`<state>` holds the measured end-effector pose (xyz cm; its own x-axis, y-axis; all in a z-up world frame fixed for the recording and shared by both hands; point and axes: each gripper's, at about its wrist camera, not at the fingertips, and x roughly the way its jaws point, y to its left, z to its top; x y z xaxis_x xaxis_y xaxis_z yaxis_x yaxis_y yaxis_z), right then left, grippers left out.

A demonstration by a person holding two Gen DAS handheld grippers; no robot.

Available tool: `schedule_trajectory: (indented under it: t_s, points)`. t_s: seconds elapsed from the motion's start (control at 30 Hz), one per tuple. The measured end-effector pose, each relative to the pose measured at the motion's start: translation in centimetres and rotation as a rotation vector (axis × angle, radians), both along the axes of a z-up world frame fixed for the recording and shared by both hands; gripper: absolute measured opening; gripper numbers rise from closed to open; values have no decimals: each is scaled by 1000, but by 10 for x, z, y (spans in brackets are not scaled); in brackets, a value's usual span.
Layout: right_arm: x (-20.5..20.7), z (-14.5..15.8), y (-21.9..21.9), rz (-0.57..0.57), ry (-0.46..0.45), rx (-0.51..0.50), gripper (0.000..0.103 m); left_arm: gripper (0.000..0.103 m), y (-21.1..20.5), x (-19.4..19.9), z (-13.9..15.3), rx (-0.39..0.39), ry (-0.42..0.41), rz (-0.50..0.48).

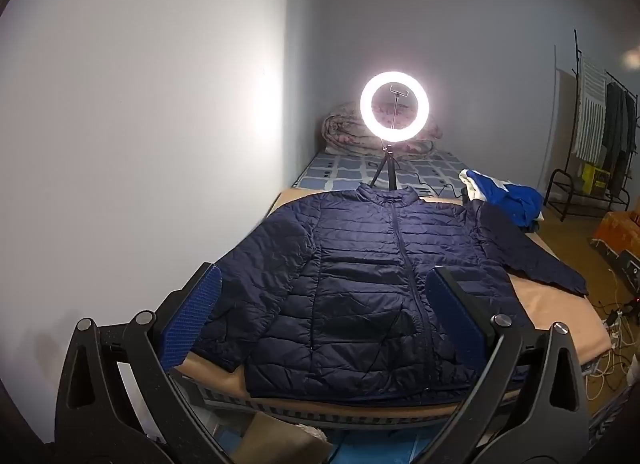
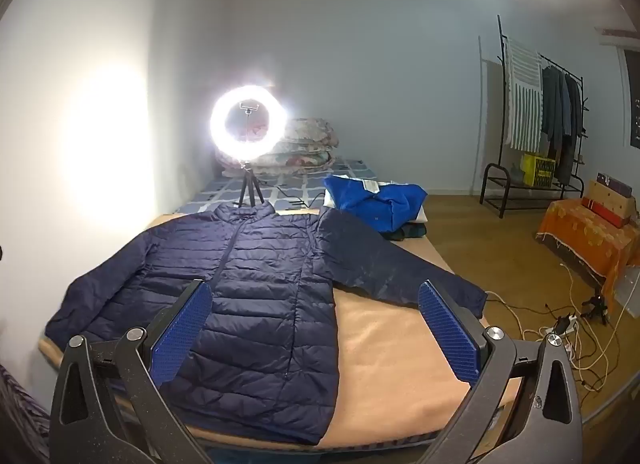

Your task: Fold large clothes

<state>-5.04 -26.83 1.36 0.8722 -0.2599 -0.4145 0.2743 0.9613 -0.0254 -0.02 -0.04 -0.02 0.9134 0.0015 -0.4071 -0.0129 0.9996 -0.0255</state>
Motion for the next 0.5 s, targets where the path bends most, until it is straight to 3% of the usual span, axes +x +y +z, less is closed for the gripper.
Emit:
schedule_trajectory:
  t_s: [0.5]
  points:
    - [2,-1,9,14,6,-20,103,103,3,-4,11,-7,-11,3]
